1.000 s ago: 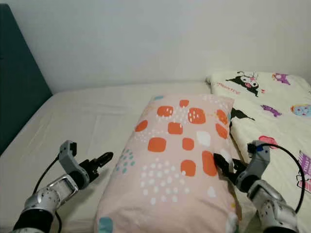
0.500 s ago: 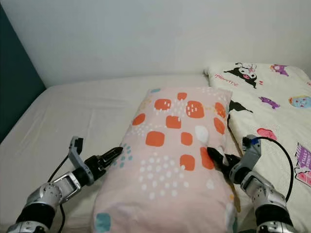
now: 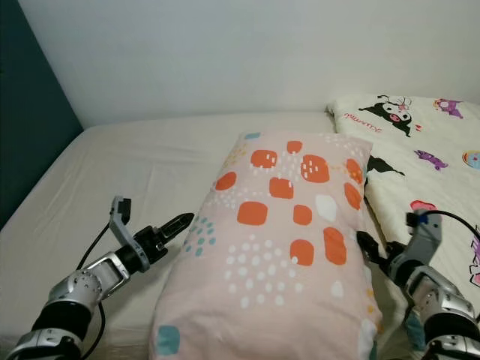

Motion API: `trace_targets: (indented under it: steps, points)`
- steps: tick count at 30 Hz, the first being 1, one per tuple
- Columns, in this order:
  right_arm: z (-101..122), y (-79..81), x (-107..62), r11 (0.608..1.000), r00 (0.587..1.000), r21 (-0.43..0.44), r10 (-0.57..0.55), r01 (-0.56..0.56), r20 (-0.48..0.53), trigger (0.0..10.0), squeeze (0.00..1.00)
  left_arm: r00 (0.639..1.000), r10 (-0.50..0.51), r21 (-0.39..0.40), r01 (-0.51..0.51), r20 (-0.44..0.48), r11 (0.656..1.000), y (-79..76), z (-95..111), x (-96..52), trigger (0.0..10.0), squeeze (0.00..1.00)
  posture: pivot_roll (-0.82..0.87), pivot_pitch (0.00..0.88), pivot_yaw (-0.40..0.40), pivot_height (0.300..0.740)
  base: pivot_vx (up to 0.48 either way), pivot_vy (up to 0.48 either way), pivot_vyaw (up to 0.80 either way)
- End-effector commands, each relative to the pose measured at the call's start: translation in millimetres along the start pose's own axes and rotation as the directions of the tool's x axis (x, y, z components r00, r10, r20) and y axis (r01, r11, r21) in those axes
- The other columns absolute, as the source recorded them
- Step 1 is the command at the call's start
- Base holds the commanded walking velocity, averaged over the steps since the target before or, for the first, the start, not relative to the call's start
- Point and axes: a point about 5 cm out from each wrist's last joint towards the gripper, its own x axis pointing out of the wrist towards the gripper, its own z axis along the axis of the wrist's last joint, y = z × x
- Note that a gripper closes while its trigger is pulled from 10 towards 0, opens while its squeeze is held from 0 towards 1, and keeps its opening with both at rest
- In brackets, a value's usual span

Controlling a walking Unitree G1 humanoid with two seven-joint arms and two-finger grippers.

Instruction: Clean up the room

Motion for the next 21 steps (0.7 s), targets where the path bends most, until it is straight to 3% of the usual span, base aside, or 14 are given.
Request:
trace_targets:
  steps: [1, 7, 9, 12, 15, 16, 17, 21]
  points:
    - [-8, -3.7, -1.8, 1.000, 1.000, 0.017, -0.012, 0.012, -0.018, 10.0, 1.00, 0.999, 0.019, 0.010, -0.018, -0.040, 1.000, 4.2, -11, -1.1, 10.0, 1.00, -0.02, 0.352, 0.031, 0.576, 0.000, 0.000, 0.00]
    - [-9, -4.3, -1.3, 0.996, 1.000, 0.083, -0.021, 0.019, 0.015, 10.0, 1.00, 0.998, 0.046, 0.020, -0.045, -0.042, 0.999, 5.5, -15, 1.7, 10.0, 1.00, -0.02, 0.350, 0.031, 0.576, 0.000, 0.000, 0.00]
    - [-26, 7.8, 4.1, 0.991, 0.998, 0.128, 0.050, -0.045, -0.040, 10.0, 1.00, 0.993, -0.039, -0.048, 0.033, -0.114, 0.998, -1.6, -28, 4.4, 10.0, 1.00, -0.01, 0.349, 0.031, 0.576, 0.000, 0.000, 0.00]
    - [-38, 17.4, 8.1, 0.989, 0.992, 0.124, 0.095, -0.084, -0.085, 10.0, 1.00, 0.985, -0.087, -0.090, 0.074, -0.146, 0.993, -5.8, -37, 5.5, 10.0, 1.00, -0.01, 0.350, 0.032, 0.576, 0.000, 0.000, 0.00]
    - [-45, 24.4, 10.9, 0.987, 0.986, 0.121, 0.123, -0.110, -0.114, 10.0, 0.98, 0.984, -0.125, -0.142, 0.107, -0.124, 0.984, -9.7, -37, 7.2, 10.0, 1.00, -0.01, 0.353, 0.034, 0.576, 0.000, 0.000, 0.00]
    - [-52, 31.6, 13.4, 0.982, 0.979, 0.131, 0.154, -0.137, -0.135, 10.0, 0.27, 0.982, -0.164, -0.200, 0.143, -0.089, 0.969, -14.1, -36, 9.2, 10.0, 1.00, -0.02, 0.353, 0.034, 0.576, 0.000, 0.000, 0.00]
    - [-57, 38.2, 15.7, 0.978, 0.972, 0.137, 0.178, -0.157, -0.152, 10.0, 0.00, 0.978, -0.203, -0.246, 0.184, -0.052, 0.952, -18.8, -34, 11.5, 10.0, 1.00, -0.01, 0.356, 0.032, 0.576, 0.000, 0.000, 0.00]
    - [-63, 45.4, 18.1, 0.973, 0.965, 0.148, 0.203, -0.179, -0.166, 10.0, 0.00, 0.970, -0.243, -0.271, 0.227, -0.026, 0.935, -24.7, -33, 14.5, 10.0, 1.00, -0.01, 0.356, 0.031, 0.576, 0.000, 0.000, 0.00]
